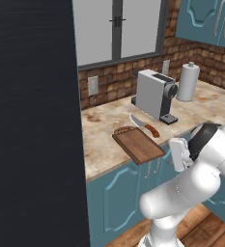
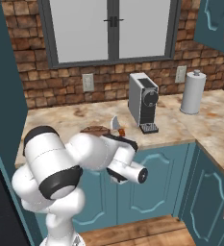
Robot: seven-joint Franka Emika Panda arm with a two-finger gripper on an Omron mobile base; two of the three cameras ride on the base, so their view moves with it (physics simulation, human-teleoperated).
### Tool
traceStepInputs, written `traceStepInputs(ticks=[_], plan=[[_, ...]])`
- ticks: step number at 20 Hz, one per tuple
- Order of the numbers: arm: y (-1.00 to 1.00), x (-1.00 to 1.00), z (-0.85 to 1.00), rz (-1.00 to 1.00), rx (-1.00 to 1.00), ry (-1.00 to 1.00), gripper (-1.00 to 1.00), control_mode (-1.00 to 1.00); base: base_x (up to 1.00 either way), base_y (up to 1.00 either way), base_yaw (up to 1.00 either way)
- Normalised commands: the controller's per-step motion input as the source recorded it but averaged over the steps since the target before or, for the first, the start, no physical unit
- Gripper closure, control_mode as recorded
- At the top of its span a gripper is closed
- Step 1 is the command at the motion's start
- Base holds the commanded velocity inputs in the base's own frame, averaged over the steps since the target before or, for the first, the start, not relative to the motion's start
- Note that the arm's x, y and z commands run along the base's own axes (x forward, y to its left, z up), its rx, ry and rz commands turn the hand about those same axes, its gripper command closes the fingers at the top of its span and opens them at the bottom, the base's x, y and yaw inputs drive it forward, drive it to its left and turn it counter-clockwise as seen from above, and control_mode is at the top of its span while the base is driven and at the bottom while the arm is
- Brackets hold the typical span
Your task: Move the cutting board and knife to the sink. Then move spray from the cabinet to the counter.
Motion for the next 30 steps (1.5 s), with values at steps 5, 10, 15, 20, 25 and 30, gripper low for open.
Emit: traceStepInputs(ticks=[5, 10, 15, 20, 25, 30], plan=[[0.06, 0.19, 0.0, 0.0, 0.0, 0.0, -1.0, -1.0, 0.0, 0.0, 0.0], [0.04, 0.27, 0.0, 0.0, 0.0, 0.0, -1.0, -1.0, 0.0, 0.0, 0.0], [0.02, 0.11, -0.08, 0.0, 0.0, 0.0, -1.0, -1.0, 0.0, 0.0, 0.0], [0.0, 0.01, -0.2, -0.01, 0.0, 0.0, -1.0, -1.0, 0.0, 0.0, 0.0], [0.0, 0.06, -0.18, -0.01, 0.0, 0.0, -1.0, -1.0, 0.0, 0.0, 0.0], [0.0, 0.13, -0.16, -0.01, 0.0, 0.0, -1.0, -1.0, 0.0, 0.0, 0.0]])
